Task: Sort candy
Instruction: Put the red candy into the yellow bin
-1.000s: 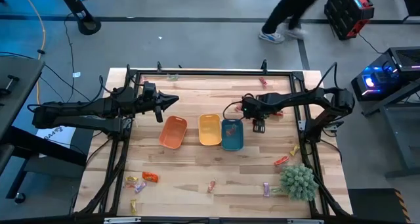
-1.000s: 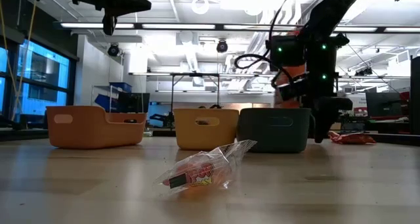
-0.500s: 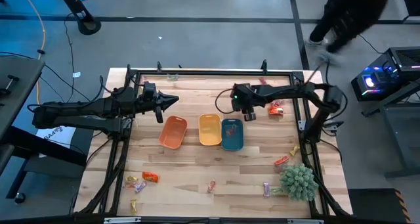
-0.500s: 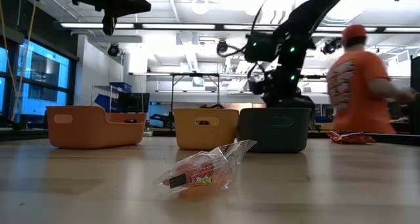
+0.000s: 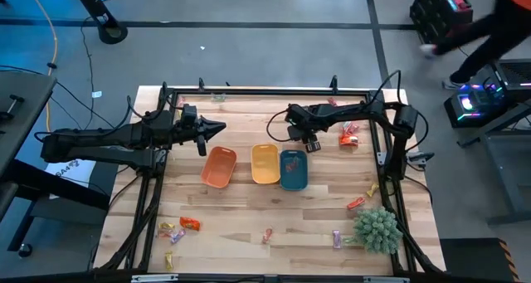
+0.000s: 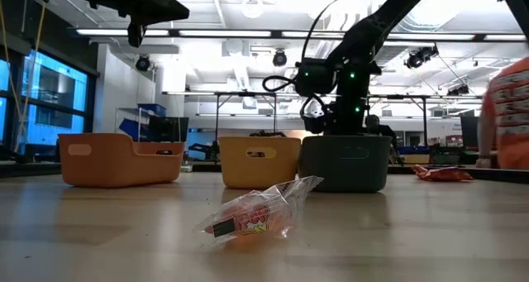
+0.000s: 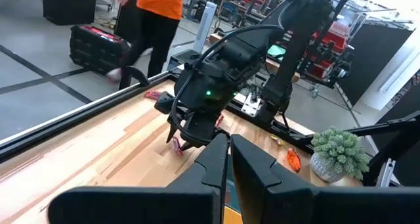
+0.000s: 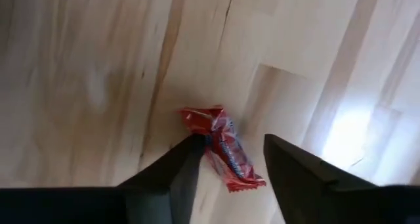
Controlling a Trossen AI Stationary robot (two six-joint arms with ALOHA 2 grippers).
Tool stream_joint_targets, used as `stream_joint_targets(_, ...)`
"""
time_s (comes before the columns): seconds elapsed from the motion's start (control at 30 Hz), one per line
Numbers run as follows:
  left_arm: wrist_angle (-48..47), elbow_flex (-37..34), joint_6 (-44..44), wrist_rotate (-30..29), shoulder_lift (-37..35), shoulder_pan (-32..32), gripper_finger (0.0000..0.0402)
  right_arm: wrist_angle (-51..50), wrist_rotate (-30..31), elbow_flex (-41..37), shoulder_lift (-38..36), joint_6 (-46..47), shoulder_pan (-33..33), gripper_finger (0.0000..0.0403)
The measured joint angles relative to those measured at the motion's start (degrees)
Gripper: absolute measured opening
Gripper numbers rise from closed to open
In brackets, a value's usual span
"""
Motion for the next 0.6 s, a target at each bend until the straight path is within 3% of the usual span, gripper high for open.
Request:
stream_joint_targets(0.23, 0.2, 0.0, 0.0, 0.0, 0.0, 0.0, 0.0015, -3.5, -2.5, -0.1, -0.4, 8.9, 0.1, 0.0019)
stream_joint_targets(0.4, 6.9, 0.0, 2.8, 0.0, 0.0, 0.0, 0.0015, -5.4, -4.7, -0.7, -4.0, 14.8, 0.1, 0.0021)
stream_joint_targets(0.6, 19.9, 0.0, 11.9, 0.0, 0.0, 0.3, 0.0015, -5.8, -5.6, 1.2, -14.5, 23.0, 0.1, 0.001)
